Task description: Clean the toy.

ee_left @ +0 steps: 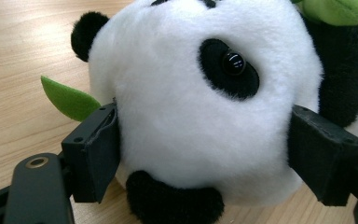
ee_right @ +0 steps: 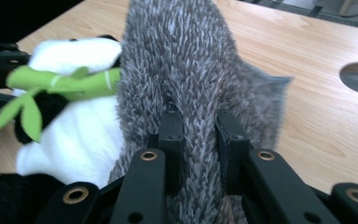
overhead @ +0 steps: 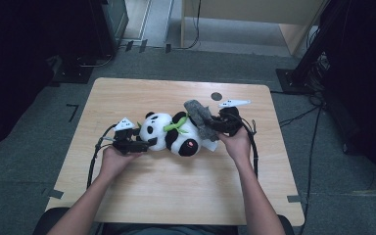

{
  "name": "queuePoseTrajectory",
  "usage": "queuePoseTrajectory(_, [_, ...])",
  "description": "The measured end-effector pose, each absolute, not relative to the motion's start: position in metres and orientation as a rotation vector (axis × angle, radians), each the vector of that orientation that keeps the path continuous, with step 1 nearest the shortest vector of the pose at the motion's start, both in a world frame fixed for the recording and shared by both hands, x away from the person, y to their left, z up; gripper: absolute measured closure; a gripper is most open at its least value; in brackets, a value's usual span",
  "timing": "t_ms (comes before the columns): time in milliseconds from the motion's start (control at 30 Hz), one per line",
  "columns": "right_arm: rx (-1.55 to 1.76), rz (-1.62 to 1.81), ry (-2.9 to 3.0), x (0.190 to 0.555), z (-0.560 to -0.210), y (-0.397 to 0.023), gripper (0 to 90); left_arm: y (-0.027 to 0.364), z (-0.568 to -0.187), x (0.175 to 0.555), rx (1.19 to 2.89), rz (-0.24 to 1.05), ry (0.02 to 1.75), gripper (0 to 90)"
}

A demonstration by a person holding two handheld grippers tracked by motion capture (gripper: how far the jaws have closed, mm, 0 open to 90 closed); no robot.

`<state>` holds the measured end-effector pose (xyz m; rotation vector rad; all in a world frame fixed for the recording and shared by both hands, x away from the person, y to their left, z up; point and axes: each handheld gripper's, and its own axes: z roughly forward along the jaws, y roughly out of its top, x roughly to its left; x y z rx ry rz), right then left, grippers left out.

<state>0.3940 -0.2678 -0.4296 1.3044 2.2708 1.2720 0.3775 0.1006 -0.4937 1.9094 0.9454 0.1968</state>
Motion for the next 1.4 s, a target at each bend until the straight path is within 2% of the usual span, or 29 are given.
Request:
queuePoseTrajectory(400, [1.422,1.196,2.258,0.400,-0.439,-0.291,76.0,0.101,-0.495,0.376,1.905,0.204,0.933,17.6])
queuePoseTrajectory(700, [1.425,1.249,2.144,0.394,-0.421,-0.307,76.2,0.102,-0.496,0.374,1.915,0.219,0.917,17.6])
queuePoseTrajectory(1067, [1.256,1.361,2.163,0.387,-0.386,-0.271,75.8,0.101,-0.497,0.370,1.919,0.247,0.909,17.6])
queuePoseTrajectory(1300, [1.228,1.324,2.270,0.394,-0.407,-0.241,75.2,0.102,-0.498,0.370,1.913,0.247,0.908,17.6])
queuePoseTrajectory(1400, [1.229,1.332,2.261,0.396,-0.414,-0.242,75.1,0.102,-0.498,0.371,1.903,0.240,0.912,17.7])
